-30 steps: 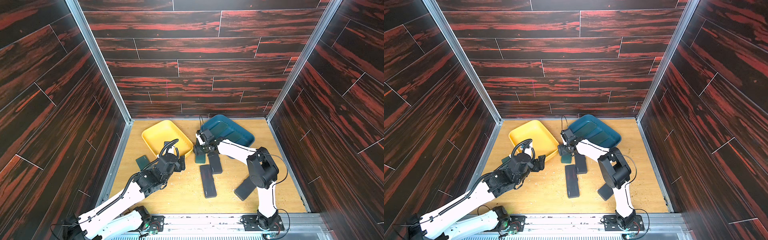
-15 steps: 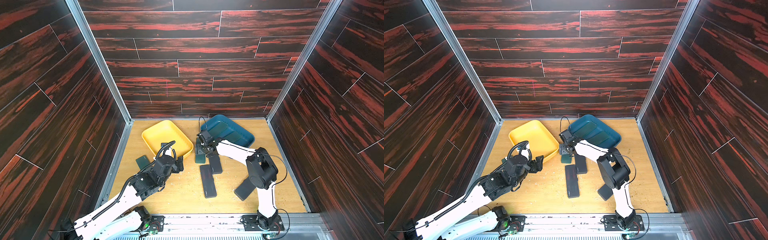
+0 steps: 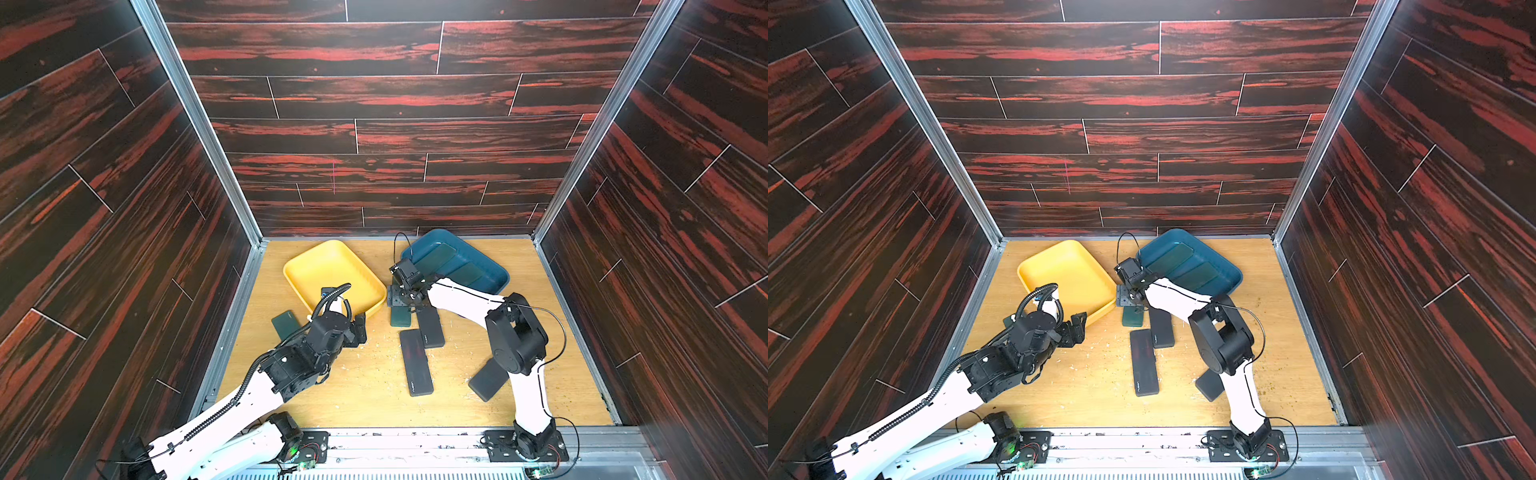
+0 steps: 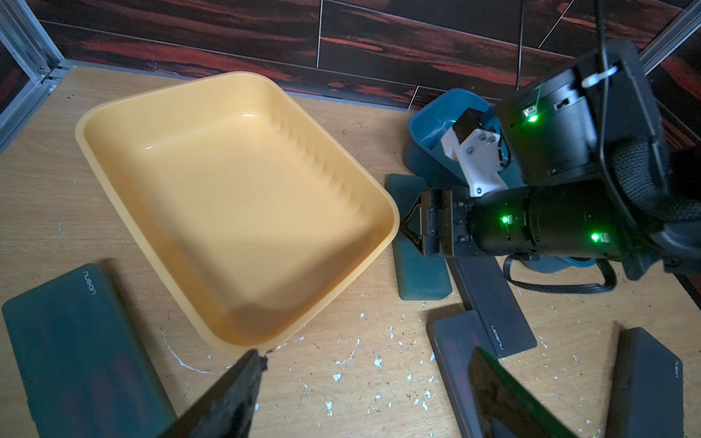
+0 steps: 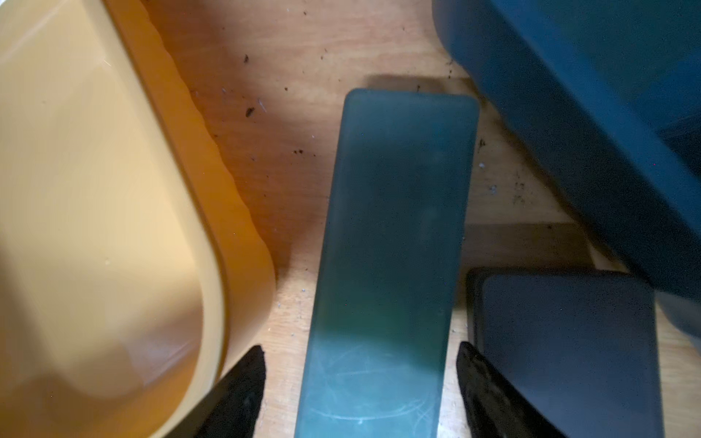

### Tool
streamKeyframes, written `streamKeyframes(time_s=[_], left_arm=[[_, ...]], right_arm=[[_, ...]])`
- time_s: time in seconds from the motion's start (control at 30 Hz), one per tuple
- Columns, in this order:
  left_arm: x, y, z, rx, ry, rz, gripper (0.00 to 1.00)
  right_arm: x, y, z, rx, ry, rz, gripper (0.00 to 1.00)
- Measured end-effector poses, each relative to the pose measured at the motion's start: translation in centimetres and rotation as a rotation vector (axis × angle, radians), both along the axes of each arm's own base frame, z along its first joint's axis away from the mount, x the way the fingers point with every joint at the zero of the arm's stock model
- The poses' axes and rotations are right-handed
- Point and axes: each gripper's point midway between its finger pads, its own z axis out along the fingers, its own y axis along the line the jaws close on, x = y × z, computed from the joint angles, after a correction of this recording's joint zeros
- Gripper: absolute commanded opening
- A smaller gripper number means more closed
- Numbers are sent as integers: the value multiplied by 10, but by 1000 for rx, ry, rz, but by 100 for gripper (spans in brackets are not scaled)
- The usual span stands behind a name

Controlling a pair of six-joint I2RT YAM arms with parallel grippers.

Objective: Place the pencil cases by color into the storage box
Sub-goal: Pick up the pencil case from the center of the board.

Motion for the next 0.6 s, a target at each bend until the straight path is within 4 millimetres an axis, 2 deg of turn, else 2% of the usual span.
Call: streamKeyframes(time_s=[0.33,0.6], left_arm=[[0,0,0,-1,0,-1,86],[0,0,0,-1,0,-1,86]], right_arm=[[-3,-4,-21,-37,38,-7,80],[6,1,-26,-52,36,-13,79]])
